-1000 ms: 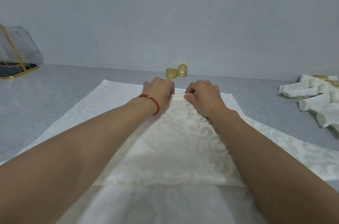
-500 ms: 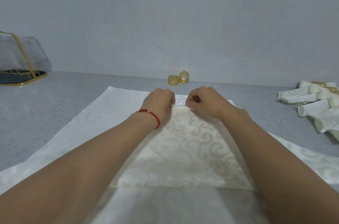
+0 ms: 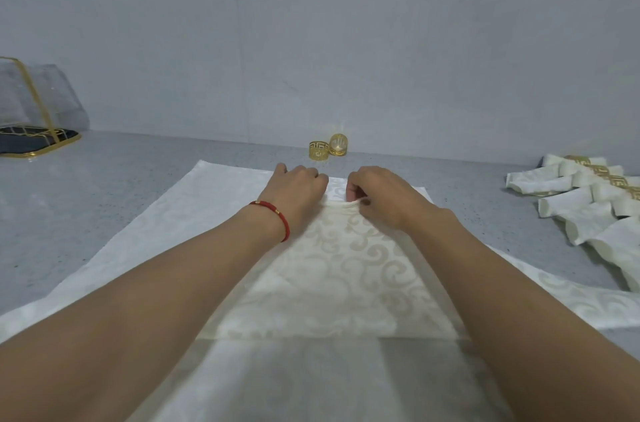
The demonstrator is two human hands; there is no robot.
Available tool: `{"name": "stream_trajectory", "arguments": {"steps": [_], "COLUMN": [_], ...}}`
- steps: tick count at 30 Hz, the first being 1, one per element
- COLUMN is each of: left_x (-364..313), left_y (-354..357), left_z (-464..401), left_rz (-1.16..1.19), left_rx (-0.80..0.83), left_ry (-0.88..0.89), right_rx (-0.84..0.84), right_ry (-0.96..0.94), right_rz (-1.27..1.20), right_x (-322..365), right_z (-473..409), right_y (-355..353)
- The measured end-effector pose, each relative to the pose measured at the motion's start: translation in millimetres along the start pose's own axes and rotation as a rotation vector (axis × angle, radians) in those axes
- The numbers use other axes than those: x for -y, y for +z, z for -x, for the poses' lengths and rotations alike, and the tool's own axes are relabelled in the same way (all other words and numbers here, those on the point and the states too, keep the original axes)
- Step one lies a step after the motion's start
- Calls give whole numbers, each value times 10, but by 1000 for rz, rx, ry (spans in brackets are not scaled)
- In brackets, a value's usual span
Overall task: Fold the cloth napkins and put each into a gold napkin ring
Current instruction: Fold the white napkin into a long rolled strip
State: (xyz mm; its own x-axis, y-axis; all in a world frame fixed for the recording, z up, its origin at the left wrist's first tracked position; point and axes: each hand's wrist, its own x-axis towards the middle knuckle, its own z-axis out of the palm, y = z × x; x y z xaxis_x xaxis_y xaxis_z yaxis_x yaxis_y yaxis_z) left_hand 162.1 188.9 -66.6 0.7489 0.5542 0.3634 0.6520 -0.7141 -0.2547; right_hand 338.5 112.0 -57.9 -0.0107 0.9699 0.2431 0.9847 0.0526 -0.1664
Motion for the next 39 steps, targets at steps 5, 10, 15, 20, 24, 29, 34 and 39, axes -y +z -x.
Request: {"name": "stream_trajectory", "arguments": {"steps": [5,10,15,20,24,29,34,39], "left_x": [9,11,-9,-38,-77,-77,-47,54], "left_y": [-72,139,185,135,18,-133,-132,-69], "left_z": [146,334,285,309,367,374,428,478], "left_rz": [153,582,549,398,148,41,246,556], "left_rx": [76,-145,-54,-55,-102,8,42,-49], "left_ry": [29,-315,-329,-317,-154,-49,-151,-300], "right_rx": [51,-259,-204,-192,-231,-101,-55,-339], "right_ry": [-17,135,149,180,61,-92,46,228], "right_rz": [50,-270,-220,-94,56,257,44,-298], "right_x": [-17,-81,-184,-150,-85,-44,-60,-140], "right_z": [207,332,272,286,389,549,608,630], "right_y": [14,174,245,200,143,13,-77,88]}}
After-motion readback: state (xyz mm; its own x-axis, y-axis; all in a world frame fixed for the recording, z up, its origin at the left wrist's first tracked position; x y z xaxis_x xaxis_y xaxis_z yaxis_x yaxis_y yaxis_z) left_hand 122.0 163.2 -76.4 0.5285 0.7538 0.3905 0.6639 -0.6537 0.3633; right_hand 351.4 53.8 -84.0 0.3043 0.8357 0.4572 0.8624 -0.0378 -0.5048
